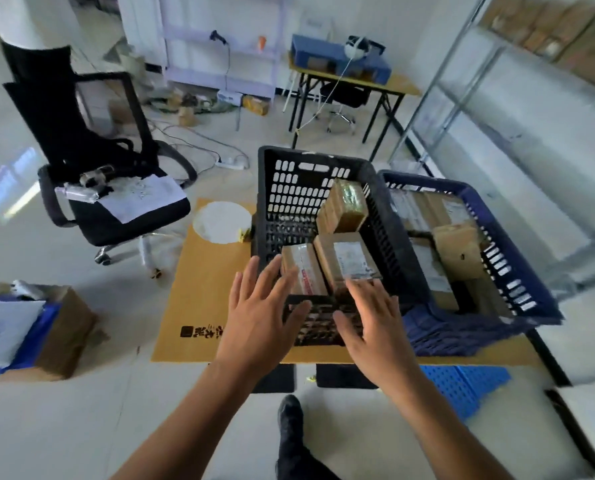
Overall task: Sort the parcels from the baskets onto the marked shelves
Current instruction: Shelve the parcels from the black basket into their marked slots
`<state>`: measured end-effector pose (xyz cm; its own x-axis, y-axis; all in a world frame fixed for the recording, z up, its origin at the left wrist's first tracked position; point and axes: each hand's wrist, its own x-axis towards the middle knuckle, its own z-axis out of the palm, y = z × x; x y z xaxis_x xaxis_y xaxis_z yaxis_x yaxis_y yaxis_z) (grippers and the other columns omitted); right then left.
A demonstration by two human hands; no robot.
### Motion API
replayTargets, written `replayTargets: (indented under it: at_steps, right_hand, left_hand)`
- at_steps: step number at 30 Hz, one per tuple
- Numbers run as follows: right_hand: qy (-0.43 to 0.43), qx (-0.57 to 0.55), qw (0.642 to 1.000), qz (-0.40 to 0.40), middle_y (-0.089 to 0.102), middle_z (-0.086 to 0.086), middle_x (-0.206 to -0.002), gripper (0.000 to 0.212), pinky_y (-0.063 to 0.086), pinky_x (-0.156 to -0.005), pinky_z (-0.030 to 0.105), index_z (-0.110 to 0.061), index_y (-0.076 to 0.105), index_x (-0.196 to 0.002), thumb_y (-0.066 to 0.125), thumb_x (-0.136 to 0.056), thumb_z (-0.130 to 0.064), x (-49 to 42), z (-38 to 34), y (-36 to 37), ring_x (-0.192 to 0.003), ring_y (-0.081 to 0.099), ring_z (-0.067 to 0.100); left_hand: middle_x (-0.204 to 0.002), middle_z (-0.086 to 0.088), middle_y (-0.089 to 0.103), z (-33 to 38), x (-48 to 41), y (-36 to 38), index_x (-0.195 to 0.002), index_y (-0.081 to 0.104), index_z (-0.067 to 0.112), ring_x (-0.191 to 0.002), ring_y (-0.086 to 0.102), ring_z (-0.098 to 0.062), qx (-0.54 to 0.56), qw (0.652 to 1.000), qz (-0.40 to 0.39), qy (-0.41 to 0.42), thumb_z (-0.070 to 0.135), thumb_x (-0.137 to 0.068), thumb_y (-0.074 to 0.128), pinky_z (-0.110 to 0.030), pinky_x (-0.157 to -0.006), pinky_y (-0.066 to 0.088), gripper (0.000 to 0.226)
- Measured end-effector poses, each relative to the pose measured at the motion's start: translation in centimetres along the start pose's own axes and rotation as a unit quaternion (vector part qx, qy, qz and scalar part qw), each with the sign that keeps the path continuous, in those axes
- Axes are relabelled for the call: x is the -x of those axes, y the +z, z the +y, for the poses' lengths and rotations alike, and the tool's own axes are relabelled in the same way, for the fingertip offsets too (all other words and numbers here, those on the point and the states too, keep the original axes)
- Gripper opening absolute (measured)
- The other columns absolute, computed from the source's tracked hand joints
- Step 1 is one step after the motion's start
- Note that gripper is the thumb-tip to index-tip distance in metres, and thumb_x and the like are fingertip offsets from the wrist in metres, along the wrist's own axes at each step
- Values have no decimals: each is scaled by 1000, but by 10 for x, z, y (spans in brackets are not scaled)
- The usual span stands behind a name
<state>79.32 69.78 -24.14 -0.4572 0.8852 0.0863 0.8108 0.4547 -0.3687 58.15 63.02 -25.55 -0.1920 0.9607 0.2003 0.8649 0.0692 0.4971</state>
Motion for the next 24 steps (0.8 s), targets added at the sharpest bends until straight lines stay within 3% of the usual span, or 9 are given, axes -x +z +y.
replayTargets:
  at_steps: [8,14,18,24]
  right_hand:
    - [34,-7,999,28,23,-1,-171,78,6,-130,51,-34,20,-163,18,-97,-76,-63,76,-12,-161,3,18]
    - [50,4,999,0,15,2,-174,82,5,-130,49,-33,17,-165,17,-94,-74,-150,132,-17,-161,-2,19]
    - [63,29,997,-18,12,3,-174,76,3,-130,51,-34,11,-165,24,-99,-68,-210,165,-12,-161,-2,20]
    - [62,24,997,-27,8,1,-175,73,-6,-128,45,-34,9,-166,27,-103,-65,-261,191,-1,-161,-4,19]
  left_hand:
    - [-171,13,1,30,-102,26,-160,16,41,-156,-18,-16,10,999,-49,16,76,-97,19,-48,-127,-9,72]
    - [-172,10,0,36,-212,78,-160,12,43,-157,-14,-23,-7,994,-112,-14,74,-98,25,-49,-122,-11,70]
    - [-171,7,3,37,-289,129,-157,5,49,-157,-6,-28,-35,990,-131,-33,73,-97,27,-55,-123,0,69]
    - [-171,9,-12,32,-363,193,-155,-6,55,-157,-5,-35,-84,977,-193,-21,74,-98,27,-62,-121,8,68]
